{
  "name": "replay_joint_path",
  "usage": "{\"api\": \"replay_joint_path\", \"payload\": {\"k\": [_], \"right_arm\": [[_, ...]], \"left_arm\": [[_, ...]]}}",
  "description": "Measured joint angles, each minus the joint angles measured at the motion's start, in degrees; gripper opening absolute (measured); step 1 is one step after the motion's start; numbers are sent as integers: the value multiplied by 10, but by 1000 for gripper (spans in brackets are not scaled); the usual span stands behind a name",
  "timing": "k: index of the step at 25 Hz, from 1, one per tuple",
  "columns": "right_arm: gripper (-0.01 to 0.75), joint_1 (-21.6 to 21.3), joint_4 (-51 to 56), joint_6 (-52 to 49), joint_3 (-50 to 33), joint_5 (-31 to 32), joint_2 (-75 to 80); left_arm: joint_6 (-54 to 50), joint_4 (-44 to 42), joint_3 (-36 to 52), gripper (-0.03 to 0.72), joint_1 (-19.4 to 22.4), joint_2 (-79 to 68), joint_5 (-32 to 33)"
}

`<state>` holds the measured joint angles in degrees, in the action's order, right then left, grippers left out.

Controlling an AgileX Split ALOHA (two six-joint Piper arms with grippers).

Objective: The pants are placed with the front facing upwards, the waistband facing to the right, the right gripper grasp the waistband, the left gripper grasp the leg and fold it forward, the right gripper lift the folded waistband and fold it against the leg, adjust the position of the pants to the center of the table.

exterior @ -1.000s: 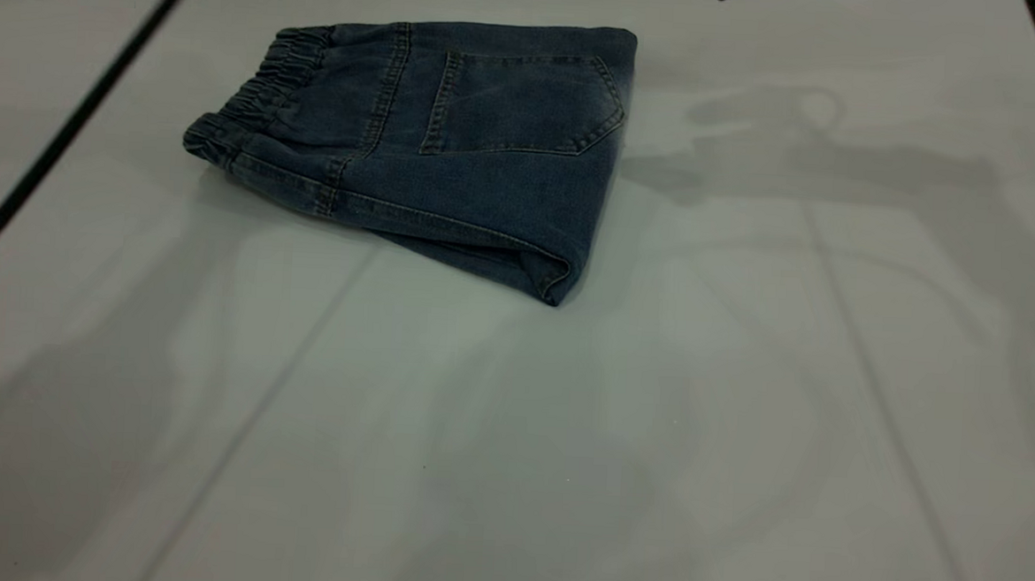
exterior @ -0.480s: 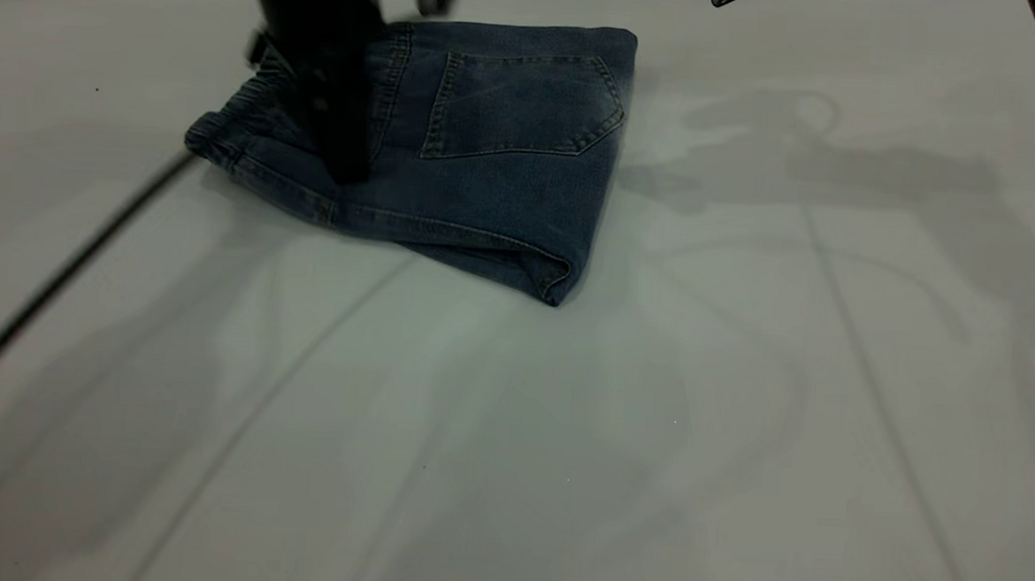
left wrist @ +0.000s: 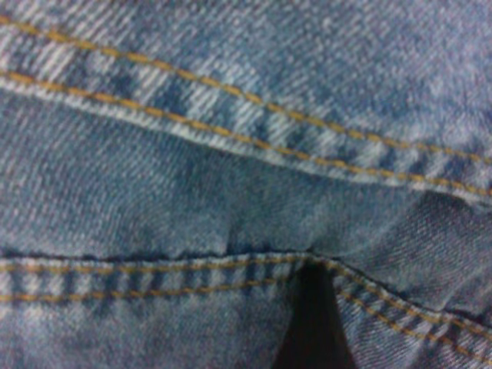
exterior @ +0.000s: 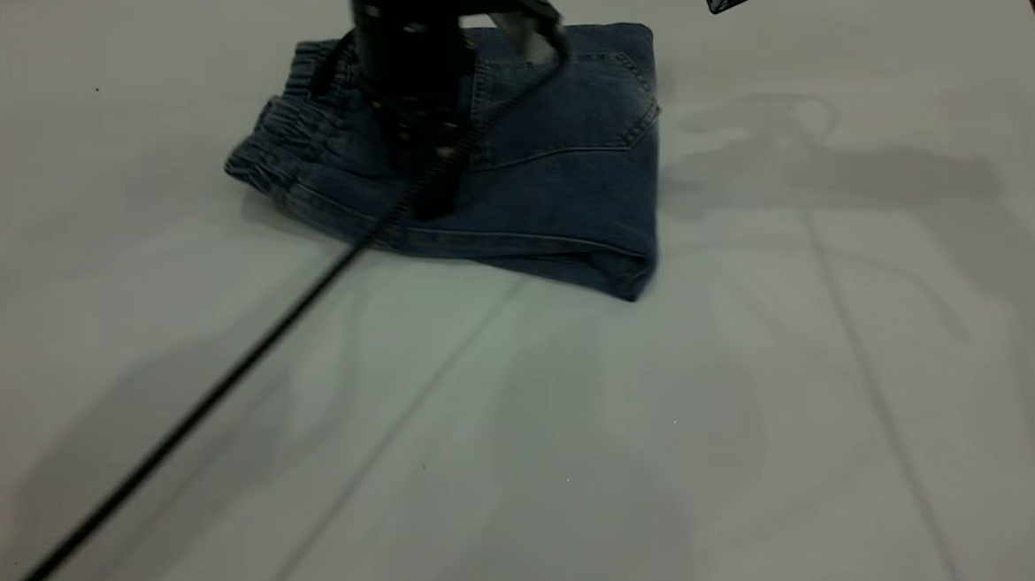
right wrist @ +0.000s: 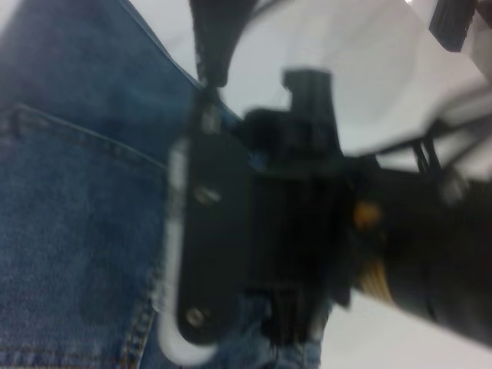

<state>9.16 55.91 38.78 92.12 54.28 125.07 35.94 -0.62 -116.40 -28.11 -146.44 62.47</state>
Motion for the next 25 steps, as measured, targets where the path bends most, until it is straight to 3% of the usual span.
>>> {"api": "replay_joint_path", "payload": {"k": [6, 14, 25], "right_arm": [[594, 0, 0, -1, 0, 0, 0], [594, -14, -7, -1, 2, 19, -32], [594, -49, -51, -77, 2, 142, -202]], "left_arm": [[-124, -39, -14, 500, -39, -5, 47], [-185, -44, -99, 501, -32, 7, 47], [-246, -72, -109, 501, -29, 196, 47]]}}
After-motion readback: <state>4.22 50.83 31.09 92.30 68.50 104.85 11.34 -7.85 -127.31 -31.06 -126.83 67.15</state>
